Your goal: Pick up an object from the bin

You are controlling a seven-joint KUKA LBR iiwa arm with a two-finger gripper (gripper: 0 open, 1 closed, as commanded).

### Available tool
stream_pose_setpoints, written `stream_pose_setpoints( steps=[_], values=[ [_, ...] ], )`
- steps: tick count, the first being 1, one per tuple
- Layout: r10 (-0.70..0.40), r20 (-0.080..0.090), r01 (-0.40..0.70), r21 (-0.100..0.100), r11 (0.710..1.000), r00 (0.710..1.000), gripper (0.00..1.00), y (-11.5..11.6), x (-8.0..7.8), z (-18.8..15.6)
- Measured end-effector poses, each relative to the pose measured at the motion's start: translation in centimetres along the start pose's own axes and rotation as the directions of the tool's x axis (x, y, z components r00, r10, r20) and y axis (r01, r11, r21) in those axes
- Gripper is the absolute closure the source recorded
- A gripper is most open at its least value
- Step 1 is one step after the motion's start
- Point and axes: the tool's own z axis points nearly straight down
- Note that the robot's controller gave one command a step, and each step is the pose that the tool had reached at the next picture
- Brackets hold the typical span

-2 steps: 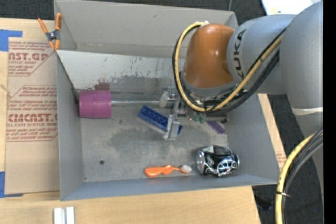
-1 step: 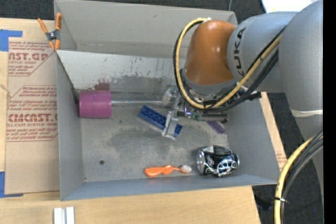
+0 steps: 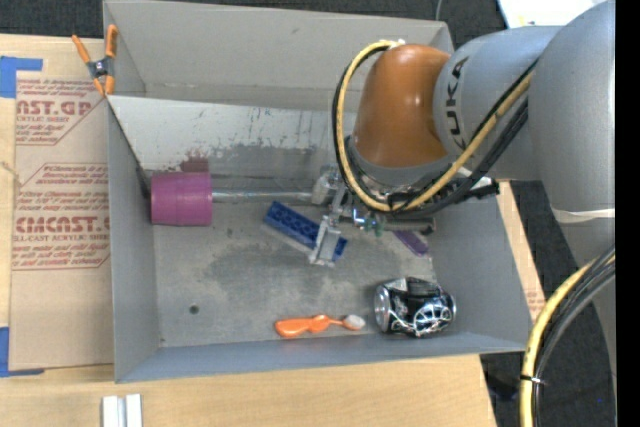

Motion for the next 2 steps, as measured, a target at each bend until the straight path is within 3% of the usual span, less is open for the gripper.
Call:
stream_pose_setpoints(
  steps=[1,2],
  values=[
    [0.087,-0.001,-0.087,-0.003,0.996,0.996,0.00,-0.51,-0.14,4.87],
    [0.141,0.006,-0.141,-0.005,0.990,0.990,1.00,-0.17,-0.09,4.62]
  ],
)
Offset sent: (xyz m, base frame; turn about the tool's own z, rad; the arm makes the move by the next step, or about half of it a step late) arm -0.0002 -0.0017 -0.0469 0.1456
